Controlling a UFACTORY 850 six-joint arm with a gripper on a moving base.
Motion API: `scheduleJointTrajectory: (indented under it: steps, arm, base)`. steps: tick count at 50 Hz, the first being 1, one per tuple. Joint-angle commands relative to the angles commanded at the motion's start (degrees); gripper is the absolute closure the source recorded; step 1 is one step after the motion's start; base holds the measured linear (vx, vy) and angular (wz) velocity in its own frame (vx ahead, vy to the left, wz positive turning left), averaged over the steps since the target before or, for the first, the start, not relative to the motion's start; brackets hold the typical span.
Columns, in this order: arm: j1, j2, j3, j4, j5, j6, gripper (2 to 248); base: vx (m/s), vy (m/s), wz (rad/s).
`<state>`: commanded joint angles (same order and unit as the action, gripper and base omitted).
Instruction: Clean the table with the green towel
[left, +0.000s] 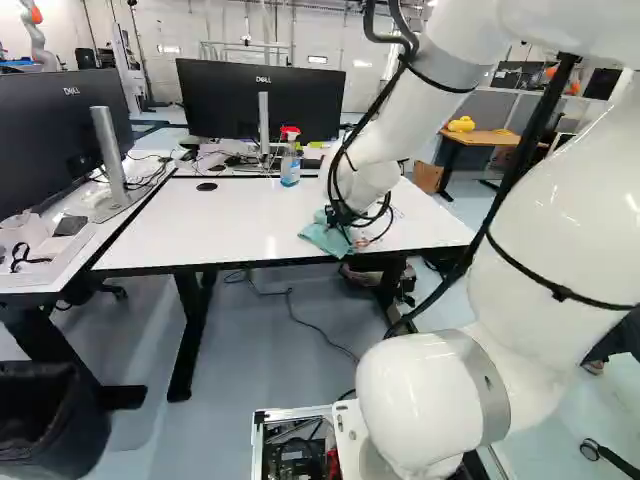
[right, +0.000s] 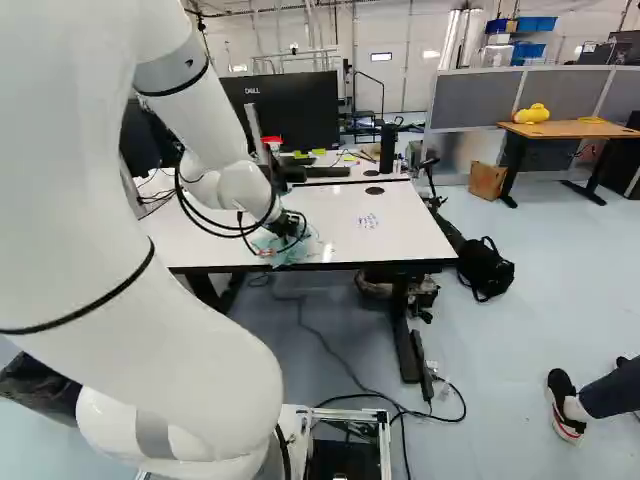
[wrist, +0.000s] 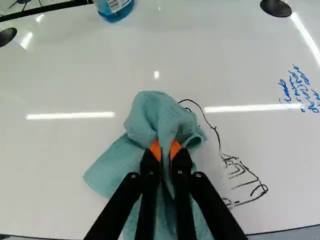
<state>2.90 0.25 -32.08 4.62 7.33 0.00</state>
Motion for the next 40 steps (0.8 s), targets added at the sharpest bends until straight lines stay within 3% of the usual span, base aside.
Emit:
scheduleJointTrajectory:
  steps: [27,40]
  arm:
    - [-3.09,-7.02,-7.44,0.0,0.0,0.0,210]
    - [-5.5,-7.04,-7.46,0.0,0.0,0.0,210]
  base:
    - [0.0,0.0,0.0]
    - [0.0,0.0,0.0]
